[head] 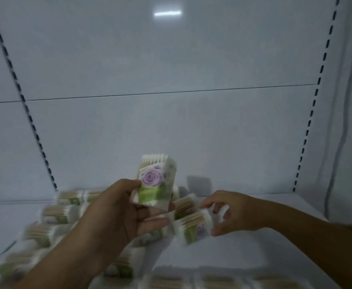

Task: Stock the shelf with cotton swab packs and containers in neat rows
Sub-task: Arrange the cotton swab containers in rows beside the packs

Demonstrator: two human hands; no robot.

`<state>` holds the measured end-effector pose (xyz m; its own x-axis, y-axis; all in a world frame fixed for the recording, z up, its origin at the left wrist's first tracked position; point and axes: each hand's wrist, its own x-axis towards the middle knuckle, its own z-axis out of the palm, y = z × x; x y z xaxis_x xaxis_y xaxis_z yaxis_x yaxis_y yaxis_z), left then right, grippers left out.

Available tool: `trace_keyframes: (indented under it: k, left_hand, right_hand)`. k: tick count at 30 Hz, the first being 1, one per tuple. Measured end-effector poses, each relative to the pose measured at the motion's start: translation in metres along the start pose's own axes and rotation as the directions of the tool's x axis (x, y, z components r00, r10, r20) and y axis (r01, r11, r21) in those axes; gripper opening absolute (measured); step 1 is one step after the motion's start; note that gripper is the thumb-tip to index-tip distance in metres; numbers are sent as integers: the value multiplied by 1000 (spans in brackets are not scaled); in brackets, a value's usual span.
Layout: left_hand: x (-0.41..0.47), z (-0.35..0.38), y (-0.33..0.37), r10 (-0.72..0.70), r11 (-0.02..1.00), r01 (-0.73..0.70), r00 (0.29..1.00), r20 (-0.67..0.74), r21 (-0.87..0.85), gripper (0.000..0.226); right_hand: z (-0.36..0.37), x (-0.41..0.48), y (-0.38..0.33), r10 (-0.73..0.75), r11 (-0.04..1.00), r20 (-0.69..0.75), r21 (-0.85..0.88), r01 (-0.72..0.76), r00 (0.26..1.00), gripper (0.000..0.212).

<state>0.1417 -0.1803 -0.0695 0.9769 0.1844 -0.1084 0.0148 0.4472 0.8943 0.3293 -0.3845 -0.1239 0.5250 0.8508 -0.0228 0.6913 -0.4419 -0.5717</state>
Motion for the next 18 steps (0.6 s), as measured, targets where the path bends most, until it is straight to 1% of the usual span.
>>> trace_keyframes:
  k: [3,4,5,6,7,9,10,12,14,15,16,17,18]
  left_hand:
    - [-4,3,-12,21,984,-23,1000,-18,-175,53]
    - [-6,5,-14,43,977,-44,999,-10,-210,58]
    - [-8,7,-16,76,971,-77,997,-15,-225,67]
    - [-9,8,-18,113,966,-120,993,-42,-228,78]
    - [-10,8,-20,164,958,-179,983,-86,-223,83]
    - [-13,5,-22,276,927,-304,950,-148,-219,85]
    - [-13,4,-24,310,912,-338,939,-149,-233,85]
    - [-13,2,-28,334,902,-344,939,-85,-262,88]
    - [-12,-3,-33,327,914,-308,944,32,-263,86]
    - [-11,-3,-34,324,924,-288,939,115,-251,81]
    - [-12,0,-35,331,928,-277,920,211,-249,75]
    - [-12,2,-35,336,930,-273,902,270,-246,69]
    - [-10,1,-38,371,915,-309,897,241,-258,64]
  right_hand:
    - [2,21,-4,-99,990,8,-101,99,995,37]
    - [-4,25,-5,-115,988,27,-104,118,993,33]
    - [-12,27,-7,-136,987,47,-82,140,990,30]
    - [-22,29,-10,-160,987,61,-24,162,985,27]
    - [-31,29,-14,-182,981,62,75,177,981,23]
    - [-46,29,-27,-213,928,25,318,194,977,20]
    - [-49,30,-34,-223,882,11,429,197,975,22]
    - [-47,33,-46,-250,790,24,583,190,968,25]
    - [-37,35,-57,-283,728,49,662,181,958,31]
    - [-32,36,-63,-293,715,64,677,175,954,37]
    - [-29,35,-68,-298,714,79,680,167,951,42]
    - [-26,34,-71,-300,716,89,679,163,950,46]
    - [-23,33,-75,-304,719,93,676,164,948,49]
